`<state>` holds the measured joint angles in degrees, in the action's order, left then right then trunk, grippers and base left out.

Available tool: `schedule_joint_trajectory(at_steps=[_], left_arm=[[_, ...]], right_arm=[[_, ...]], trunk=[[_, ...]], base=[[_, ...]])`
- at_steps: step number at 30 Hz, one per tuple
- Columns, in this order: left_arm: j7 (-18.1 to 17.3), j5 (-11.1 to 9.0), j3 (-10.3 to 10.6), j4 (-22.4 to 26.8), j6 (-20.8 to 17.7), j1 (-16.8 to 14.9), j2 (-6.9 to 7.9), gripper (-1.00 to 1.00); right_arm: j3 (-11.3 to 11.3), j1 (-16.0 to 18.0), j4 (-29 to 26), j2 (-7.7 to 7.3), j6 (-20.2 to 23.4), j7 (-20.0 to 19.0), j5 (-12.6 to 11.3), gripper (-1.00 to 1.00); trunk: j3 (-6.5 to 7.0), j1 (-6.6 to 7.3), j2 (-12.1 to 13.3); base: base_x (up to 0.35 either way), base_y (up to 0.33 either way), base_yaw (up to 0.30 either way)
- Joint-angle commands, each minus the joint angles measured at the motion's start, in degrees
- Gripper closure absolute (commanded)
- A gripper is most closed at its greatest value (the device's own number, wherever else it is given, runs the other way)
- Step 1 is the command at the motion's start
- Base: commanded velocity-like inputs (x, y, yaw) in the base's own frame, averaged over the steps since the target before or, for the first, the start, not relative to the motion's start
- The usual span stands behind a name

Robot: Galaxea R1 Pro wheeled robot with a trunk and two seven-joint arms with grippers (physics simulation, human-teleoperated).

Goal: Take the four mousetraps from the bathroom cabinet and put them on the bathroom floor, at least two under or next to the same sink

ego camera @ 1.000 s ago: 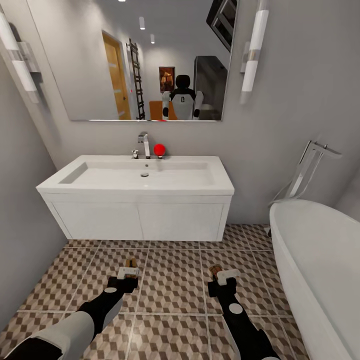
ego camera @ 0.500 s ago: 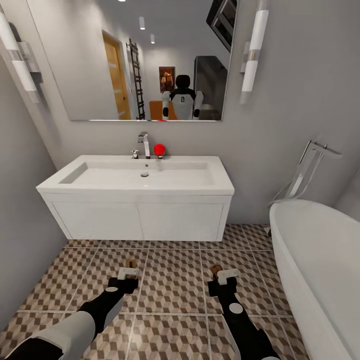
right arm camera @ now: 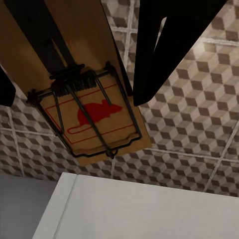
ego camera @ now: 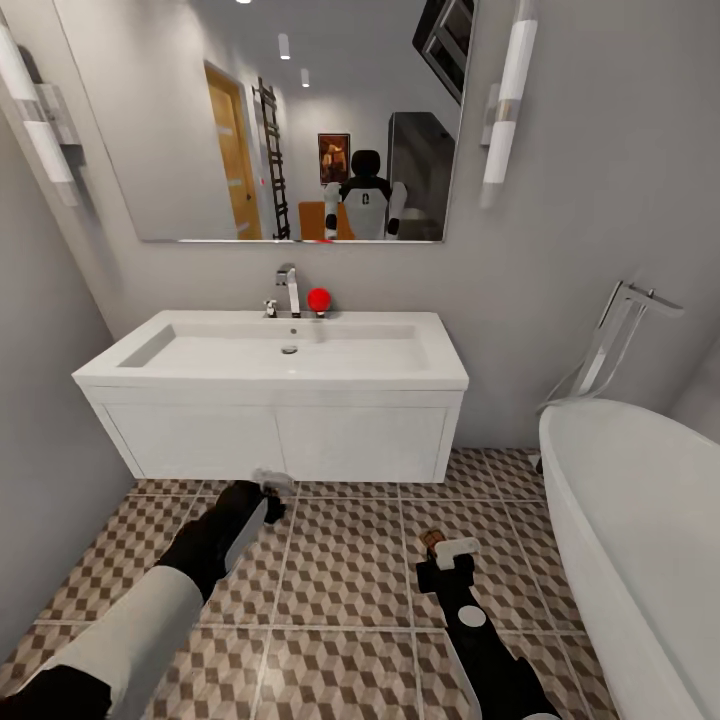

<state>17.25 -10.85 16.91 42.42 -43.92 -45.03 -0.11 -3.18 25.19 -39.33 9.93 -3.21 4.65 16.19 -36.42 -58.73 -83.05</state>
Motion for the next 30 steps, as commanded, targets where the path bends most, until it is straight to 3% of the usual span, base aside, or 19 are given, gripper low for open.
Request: schedule_joint_trajectory(at_steps=[1,5,7,8,10,11,12,14,16,24,28,30], left_arm=[[2.7,-0.7,0.1,1.3,-1.9,-2.0,-0.11,1.00],[6.4,-0.7,0.1,-4.0,-4.4,-8.3,-0.44,1.00],[6.7,-0.8,0.1,-7.9,-4.5,-9.6,-0.49,1.00],[6.6,-0.8,0.1,-12.1,-4.1,-10.1,-0.88,1.00],[5.8,-0.9,0.1,-17.3,-1.9,-10.3,-1.80,1.00],[4.8,-0.9,0.2,-20.6,0.7,-10.3,-2.33,1.00],[2.0,-0.9,0.2,-25.4,6.3,-10.4,-2.92,1.00],[-0.8,-0.9,0.3,-27.6,9.3,-10.4,-3.14,1.00],[-2.7,-0.9,0.4,-28.5,11.0,-10.4,-3.20,1.00],[-3.6,-0.9,0.3,-28.9,11.8,-10.5,-3.29,1.00],[-3.2,-0.8,0.2,-26.9,11.4,-10.5,-3.09,1.00],[-2.9,-0.7,0.1,-23.6,9.5,-10.6,-2.57,1.00]], right_arm=[[-0.3,0.0,0.0,0.07,-0.2,0.1,0.5,1.00],[-0.3,0.0,0.0,0.07,-0.2,0.1,0.5,1.00],[-0.3,0.0,0.0,0.07,-0.2,0.1,0.5,1.00],[-0.2,0.0,0.0,0.07,-0.2,0.1,0.5,1.00],[-0.2,0.0,0.0,0.07,-0.2,0.1,0.5,1.00],[-0.2,0.0,0.0,0.07,-0.2,0.1,0.5,1.00],[-0.2,0.0,0.0,0.07,-0.2,0.1,0.5,1.00],[-0.2,0.0,0.0,0.07,-0.2,0.1,0.5,1.00],[-0.2,0.0,0.0,0.07,-0.2,0.1,0.5,1.00],[-0.2,0.0,0.0,0.07,-0.1,0.1,0.5,1.00],[-0.2,0.0,0.0,0.07,-0.2,0.2,0.5,1.00],[-0.2,0.0,0.0,0.07,-0.2,0.1,0.5,1.00]], trunk=[[-0.06,0.00,0.0],[-0.06,0.00,0.0],[-0.06,0.00,0.0],[-0.06,0.00,0.0],[-0.06,0.00,0.0],[-0.06,0.00,0.0],[-0.06,0.00,0.0],[-0.06,0.00,0.0],[-0.06,0.00,0.0],[-0.06,0.00,0.0],[-0.06,0.00,0.0],[-0.06,0.00,0.0]], base=[[0.000,0.000,0.000],[0.000,0.000,0.000],[0.000,0.000,0.000],[0.000,0.000,0.000],[0.000,0.000,0.000],[0.000,0.000,0.000],[0.000,0.000,0.000],[0.000,0.000,0.000],[0.000,0.000,0.000],[0.000,0.000,0.000],[0.000,0.000,0.000],[0.000,0.000,0.000]])
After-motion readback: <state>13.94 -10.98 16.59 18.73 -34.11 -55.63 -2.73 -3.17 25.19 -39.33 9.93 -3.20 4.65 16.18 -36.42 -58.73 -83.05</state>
